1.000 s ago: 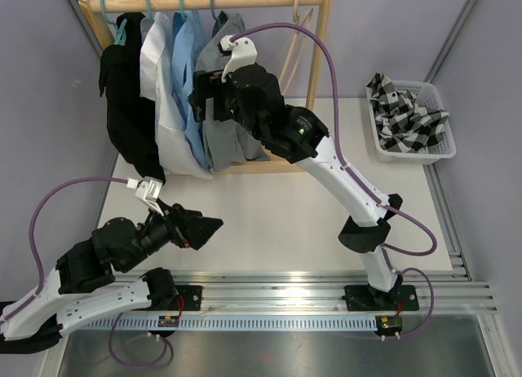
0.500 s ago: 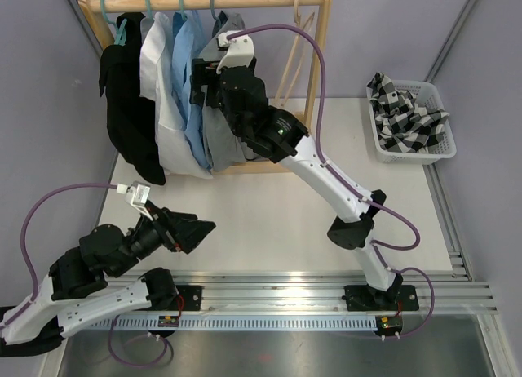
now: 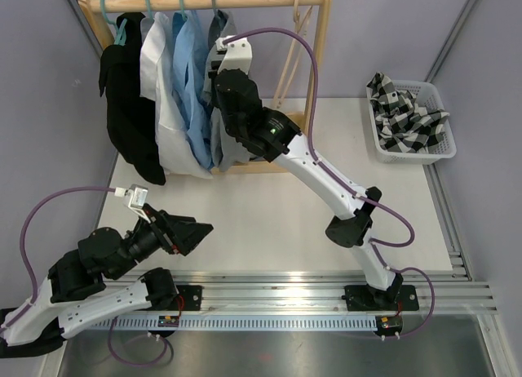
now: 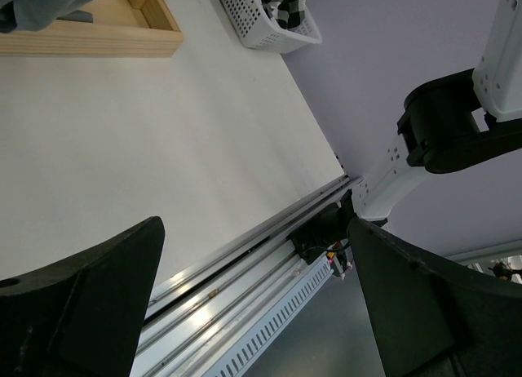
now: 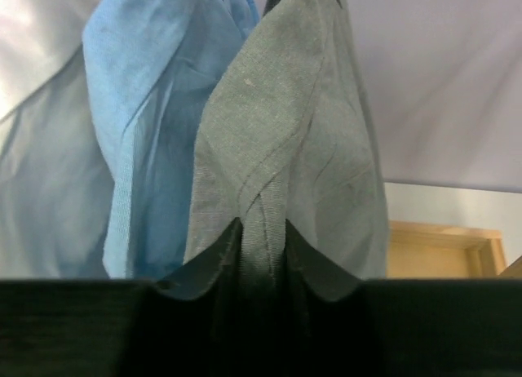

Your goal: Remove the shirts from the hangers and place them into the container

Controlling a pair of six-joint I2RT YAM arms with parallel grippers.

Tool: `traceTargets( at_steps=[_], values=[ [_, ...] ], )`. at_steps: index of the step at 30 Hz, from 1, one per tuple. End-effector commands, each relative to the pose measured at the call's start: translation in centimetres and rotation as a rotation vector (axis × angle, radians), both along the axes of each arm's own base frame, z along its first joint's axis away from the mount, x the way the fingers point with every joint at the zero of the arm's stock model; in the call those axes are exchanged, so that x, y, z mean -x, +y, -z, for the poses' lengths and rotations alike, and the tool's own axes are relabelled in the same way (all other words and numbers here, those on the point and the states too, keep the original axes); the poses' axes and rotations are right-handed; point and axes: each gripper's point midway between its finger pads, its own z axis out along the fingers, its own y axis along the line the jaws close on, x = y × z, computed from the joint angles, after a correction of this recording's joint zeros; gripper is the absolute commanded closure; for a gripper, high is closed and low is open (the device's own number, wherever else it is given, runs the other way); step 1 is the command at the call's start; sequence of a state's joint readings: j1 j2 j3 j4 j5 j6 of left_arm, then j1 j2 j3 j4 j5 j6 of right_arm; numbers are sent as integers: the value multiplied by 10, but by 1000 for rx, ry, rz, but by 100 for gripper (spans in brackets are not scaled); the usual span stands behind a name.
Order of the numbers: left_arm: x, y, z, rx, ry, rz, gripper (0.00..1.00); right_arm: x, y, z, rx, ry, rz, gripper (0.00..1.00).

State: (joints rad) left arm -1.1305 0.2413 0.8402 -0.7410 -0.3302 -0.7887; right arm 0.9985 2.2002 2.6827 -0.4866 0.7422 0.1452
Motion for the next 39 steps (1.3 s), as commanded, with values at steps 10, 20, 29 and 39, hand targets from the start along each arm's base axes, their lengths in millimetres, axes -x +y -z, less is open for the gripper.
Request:
traceTargets(
  at_steps=[10, 20, 29, 39],
  values=[
    [0, 1, 1, 41, 5, -9, 1, 30, -68, -90, -14, -172, 37, 100],
    [-1, 1, 3, 41, 6, -13, 1, 42, -80, -142, -60, -416, 24, 100],
    [0, 10, -4, 44, -5, -28, 1, 97, -98, -114, -16, -211, -74, 100],
    [-5, -12, -50, -2, -93, 30, 1, 220, -178, -53, 32, 100, -260, 100]
  ],
)
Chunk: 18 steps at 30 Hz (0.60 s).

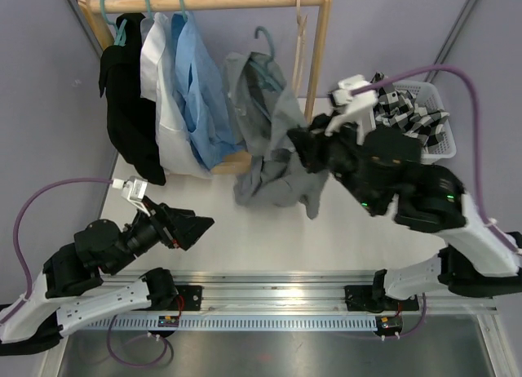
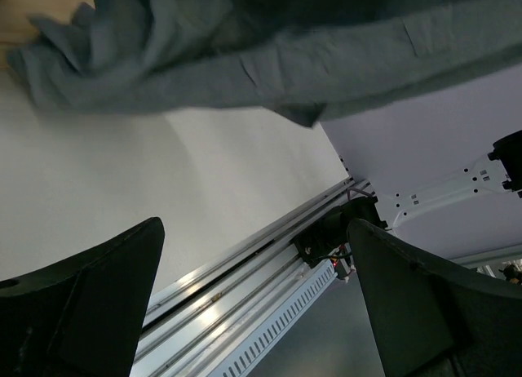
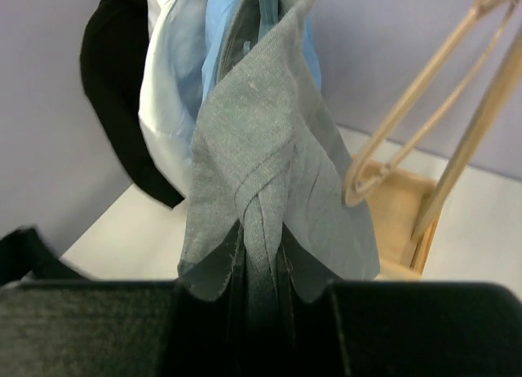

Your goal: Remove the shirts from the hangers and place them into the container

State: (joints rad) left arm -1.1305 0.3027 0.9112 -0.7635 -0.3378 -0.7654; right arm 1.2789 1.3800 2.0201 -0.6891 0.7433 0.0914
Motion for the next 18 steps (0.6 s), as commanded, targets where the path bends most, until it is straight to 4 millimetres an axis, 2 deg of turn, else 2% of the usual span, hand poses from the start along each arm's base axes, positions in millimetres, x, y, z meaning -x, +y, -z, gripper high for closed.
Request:
traceTargets(
  at_steps=[1, 2, 3, 4, 5, 7, 8, 10, 11, 13, 14, 15, 16, 18],
  values=[
    [-3, -14, -42, 22, -89, 39, 1, 32, -57, 9, -69, 120, -5, 100],
    [-7, -22, -45, 2, -100, 45, 1, 38, -59, 17, -77, 152, -21, 100],
    [-7, -24, -56, 12, -114, 50, 1, 45, -60, 21, -75, 171, -60, 100],
    [-8, -28, -61, 13, -122, 58, 1, 51, -69, 25, -75, 187, -80, 100],
    [-9, -30, -66, 8, -138, 60, 1, 54, -70, 32, -69, 211, -90, 100],
    [-14, -39, -85, 23, -167, 65, 1, 63, -76, 42, -52, 238, -127, 100],
    [-15, -43, -93, 20, -191, 72, 1, 65, -73, 53, -27, 251, -141, 100],
    [-22, -58, -113, 32, -225, 79, 1, 73, -73, 57, -40, 269, -183, 100],
    [-25, -63, -117, 19, -247, 79, 1, 75, -69, 68, -23, 284, -198, 100],
    [-35, -82, -127, 17, -261, 79, 1, 83, -62, 71, -46, 301, -252, 100],
    [-37, -90, -132, 19, -280, 87, 1, 85, -58, 80, -35, 320, -262, 100],
    [-40, -98, -142, 41, -300, 86, 1, 87, -56, 83, -36, 329, -274, 100],
    [-43, -110, -141, 26, -303, 86, 1, 89, -58, 83, -46, 331, -280, 100],
    [-47, -116, -159, 31, -357, 62, 1, 91, -58, 86, -54, 338, -290, 100]
  ],
)
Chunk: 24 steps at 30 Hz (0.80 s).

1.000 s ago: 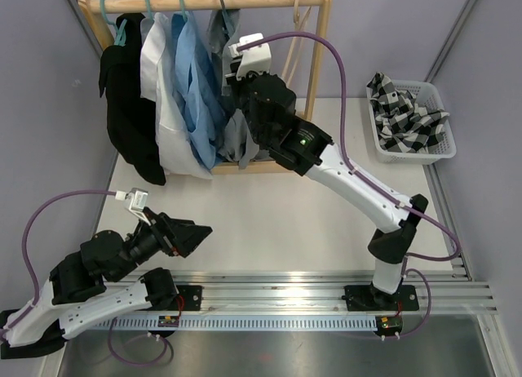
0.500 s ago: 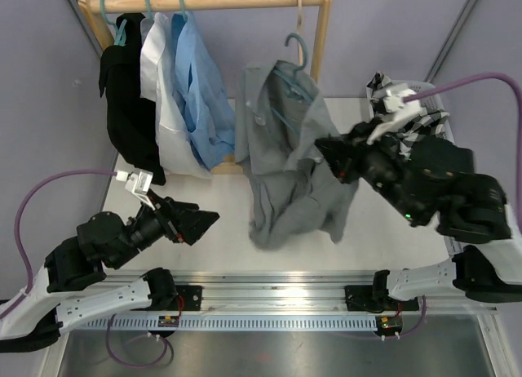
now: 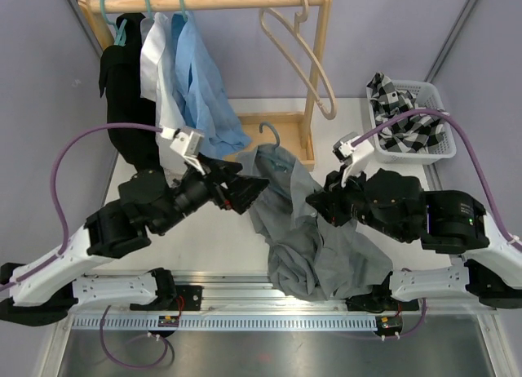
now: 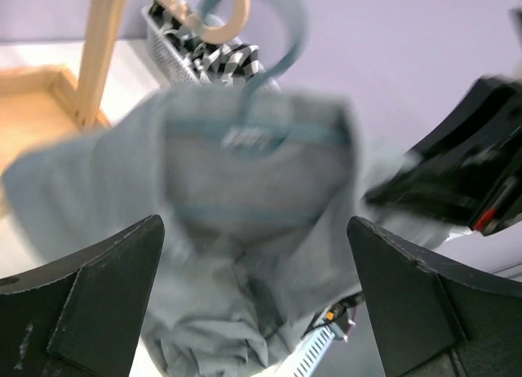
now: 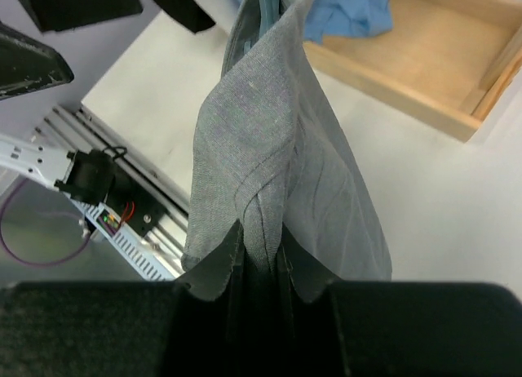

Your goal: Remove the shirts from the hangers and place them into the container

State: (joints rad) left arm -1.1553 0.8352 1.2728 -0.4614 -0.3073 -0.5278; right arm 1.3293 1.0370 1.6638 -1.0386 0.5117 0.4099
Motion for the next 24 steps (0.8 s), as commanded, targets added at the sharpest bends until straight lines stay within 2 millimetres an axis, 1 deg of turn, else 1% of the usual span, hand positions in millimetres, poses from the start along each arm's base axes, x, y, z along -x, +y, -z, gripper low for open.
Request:
traceTargets(
  at_steps=[1, 2, 4, 6, 8, 9, 11, 14, 15, 16, 17, 19, 22, 23, 24],
  values=[
    [-8, -14, -50, 74, -141, -30, 1, 13, 2, -27, -164, 17, -51, 100],
    [-12, -21, -56, 66, -160, -43, 1, 14, 2, -27, -165, 18, -56, 100],
    [-18, -26, -58, 61, -173, -62, 1, 15, 1, -29, -175, 19, -63, 100],
    [-22, -35, -59, 55, -180, -60, 1, 16, 3, -30, -175, 16, -71, 100],
    [-25, -39, -57, 51, -177, -69, 1, 17, 3, -31, -177, 12, -79, 100],
    [-28, -44, -51, 42, -173, -74, 1, 18, 5, -32, -180, 11, -88, 100],
    [-33, -45, -48, 42, -176, -102, 1, 18, 7, -35, -187, 4, -99, 100],
    [-39, -50, -38, 24, -176, -123, 1, 20, 11, -39, -197, 1, -118, 100],
    [-39, -51, -41, 36, -181, -123, 1, 20, 11, -39, -200, 1, -118, 100],
    [-40, -54, -38, 32, -181, -124, 1, 21, 11, -40, -203, 1, -124, 100],
    [-41, -56, -41, 47, -187, -124, 1, 21, 12, -41, -208, 1, -126, 100],
    [-42, -64, -39, 44, -190, -115, 2, 23, 12, -43, -217, 0, -132, 100],
    [-43, -74, -39, 45, -188, -96, 6, 23, 8, -48, -243, -7, -132, 100],
    [-44, -80, -35, 35, -182, -90, 8, 24, 6, -49, -250, -9, -132, 100],
    [-44, -82, -34, 35, -181, -86, 14, 24, 5, -51, -256, -11, -131, 100]
  ],
)
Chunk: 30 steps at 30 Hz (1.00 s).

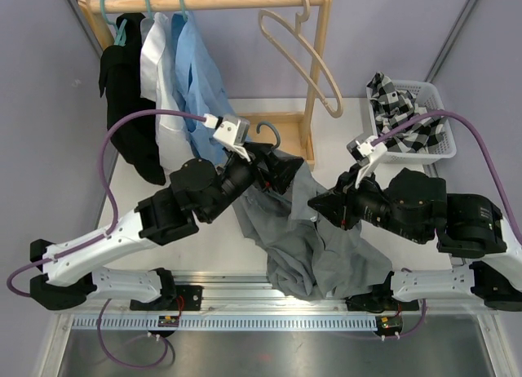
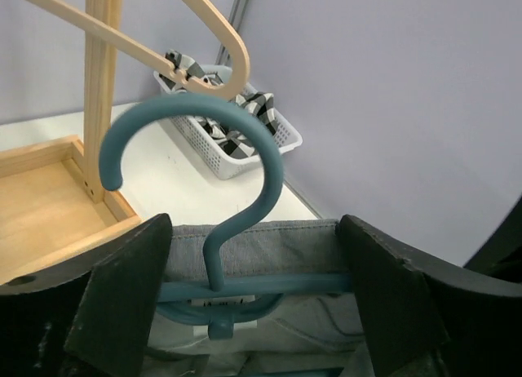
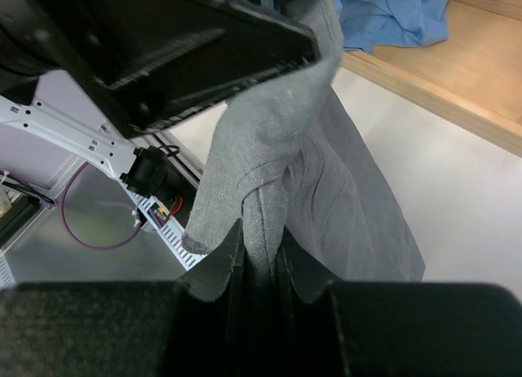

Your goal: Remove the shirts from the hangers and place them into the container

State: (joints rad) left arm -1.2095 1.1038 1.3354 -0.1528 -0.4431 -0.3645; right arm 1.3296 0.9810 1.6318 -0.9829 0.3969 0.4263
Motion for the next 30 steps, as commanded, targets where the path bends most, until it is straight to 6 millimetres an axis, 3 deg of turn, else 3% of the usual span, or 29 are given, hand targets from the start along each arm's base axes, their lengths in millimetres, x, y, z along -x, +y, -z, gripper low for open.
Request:
traceTargets(
  at_steps=[1, 6, 10, 11, 13, 18, 19, 24, 26, 30],
  values=[
    [-2, -12, -13, 46, -26, 7, 17, 5, -2, -43, -171, -40, -23, 100],
    [-1, -15, -5, 28, -13, 11, 42, 2, -17, -49, -195, -56, 12, 100],
    [2, -8, -8, 29, -14, -4, 69, 0, -32, -55, -222, -76, 40, 100],
    [1, -4, -10, 26, -15, -20, 86, -1, -35, -57, -226, -80, 50, 100],
    [1, 1, -15, 27, -16, -37, 100, -2, -37, -57, -224, -84, 55, 100],
    [-3, 20, -38, 6, -69, -92, 100, -2, -36, -53, -194, -92, 54, 98],
    [-5, 28, -51, -7, -95, -120, 100, -2, -36, -52, -184, -95, 51, 75],
    [-12, 48, -88, -34, -156, -196, 100, 1, -35, -47, -173, -99, 24, 53],
    [-13, 47, -99, -45, -175, -202, 100, 2, -34, -44, -167, -97, 16, 44],
    [-14, 38, -108, -53, -183, -184, 100, 4, -36, -42, -170, -99, 9, 38]
  ],
)
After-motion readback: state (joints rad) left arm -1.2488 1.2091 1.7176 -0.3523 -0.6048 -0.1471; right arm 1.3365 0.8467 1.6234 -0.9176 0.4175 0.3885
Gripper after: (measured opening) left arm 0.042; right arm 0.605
